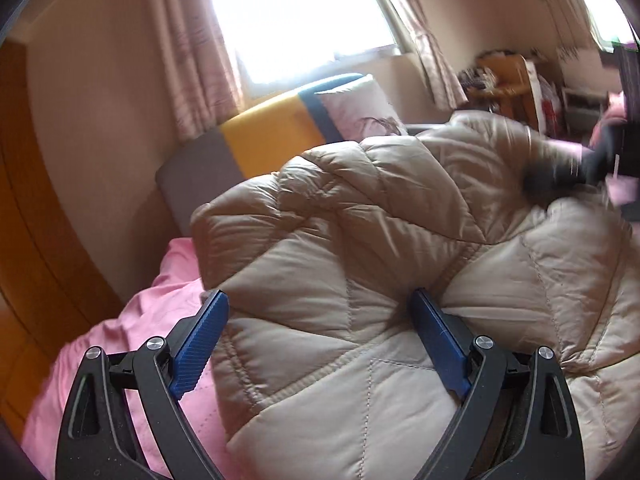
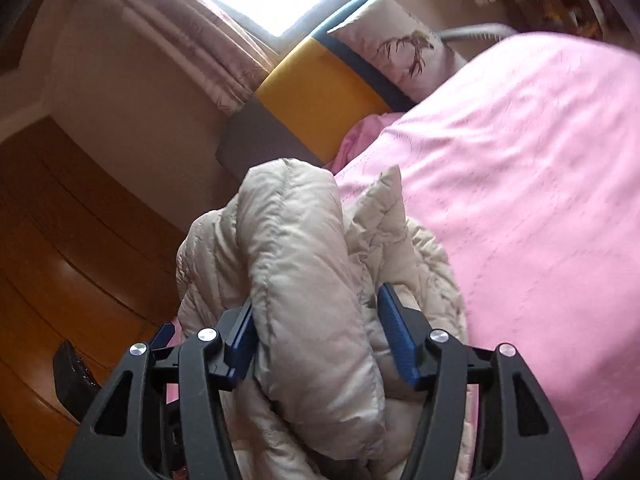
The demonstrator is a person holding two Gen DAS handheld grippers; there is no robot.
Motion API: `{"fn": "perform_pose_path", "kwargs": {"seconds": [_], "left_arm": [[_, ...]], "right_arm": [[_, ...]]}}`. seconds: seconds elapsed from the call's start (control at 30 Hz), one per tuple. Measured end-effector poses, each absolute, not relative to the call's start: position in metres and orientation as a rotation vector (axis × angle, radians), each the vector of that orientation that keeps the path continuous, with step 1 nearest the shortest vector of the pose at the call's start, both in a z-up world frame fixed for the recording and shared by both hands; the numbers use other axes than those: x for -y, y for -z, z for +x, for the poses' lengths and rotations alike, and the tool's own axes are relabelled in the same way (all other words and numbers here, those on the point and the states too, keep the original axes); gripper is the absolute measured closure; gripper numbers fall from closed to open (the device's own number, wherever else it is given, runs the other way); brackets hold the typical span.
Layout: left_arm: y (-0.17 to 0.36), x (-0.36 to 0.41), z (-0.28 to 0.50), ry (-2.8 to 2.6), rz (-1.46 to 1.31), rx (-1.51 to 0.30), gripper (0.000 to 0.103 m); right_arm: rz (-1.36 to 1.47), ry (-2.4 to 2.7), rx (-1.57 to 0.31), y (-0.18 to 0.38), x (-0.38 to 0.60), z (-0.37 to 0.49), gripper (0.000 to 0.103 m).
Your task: Fold large clothes
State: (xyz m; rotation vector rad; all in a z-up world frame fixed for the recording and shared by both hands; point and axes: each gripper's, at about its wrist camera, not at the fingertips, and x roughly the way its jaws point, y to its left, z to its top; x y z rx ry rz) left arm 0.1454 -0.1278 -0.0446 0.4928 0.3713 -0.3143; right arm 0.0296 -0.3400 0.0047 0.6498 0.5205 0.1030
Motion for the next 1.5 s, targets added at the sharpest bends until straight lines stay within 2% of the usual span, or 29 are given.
{"fn": "perform_pose_path", "kwargs": {"seconds": [0.13,0.17,0.27,0.37,0.43,0.6,0.73,0.97,1.07,1.27,1.5], "left_arm": [[0.048,0.131,0.141,0.294,0.509,-0.353,0.012],[0.048,0.131,0.141,0.294,0.506,-0.356,0.012],[0.048,0.130,0.141,0.293,0.504,-0.362,0.012],[0.046,0.129,0.144,0.289,0.487,-0.375,0.010],[0.043,0.128,0.146,0.293,0.464,-0.399,0.004],[0.052,0.130,0.166,0.392,0.375,-0.486,0.003],[0.055,0.130,0.167,0.388,0.382,-0.497,0.003],[-0.008,0.123,0.188,0.363,0.239,-0.538,0.003],[-0.016,0.137,0.218,0.320,0.247,-0.584,0.003],[0.017,0.164,0.274,0.222,0.399,-0.663,0.003],[0.055,0.159,0.305,0.231,0.359,-0.737,0.003]], "right_arm": [[0.291,-0.057,-0.512,-0.065,0.294,0.046,0.048],[0.229,-0.067,-0.523,-0.069,0.280,0.055,0.053],[0.127,-0.053,-0.566,-0.055,0.257,0.093,0.068],[0.091,0.030,-0.595,-0.024,0.258,0.112,0.072],[0.172,0.061,-0.612,-0.001,0.271,0.119,0.072],[0.306,0.109,-0.578,0.035,0.292,0.114,0.072],[0.291,0.095,-0.617,0.033,0.294,0.116,0.070],[0.307,0.106,-0.606,0.036,0.301,0.113,0.069],[0.293,0.115,-0.604,0.034,0.298,0.112,0.069],[0.318,0.112,-0.604,0.035,0.301,0.110,0.069],[0.334,0.137,-0.635,0.036,0.303,0.119,0.068]]}}
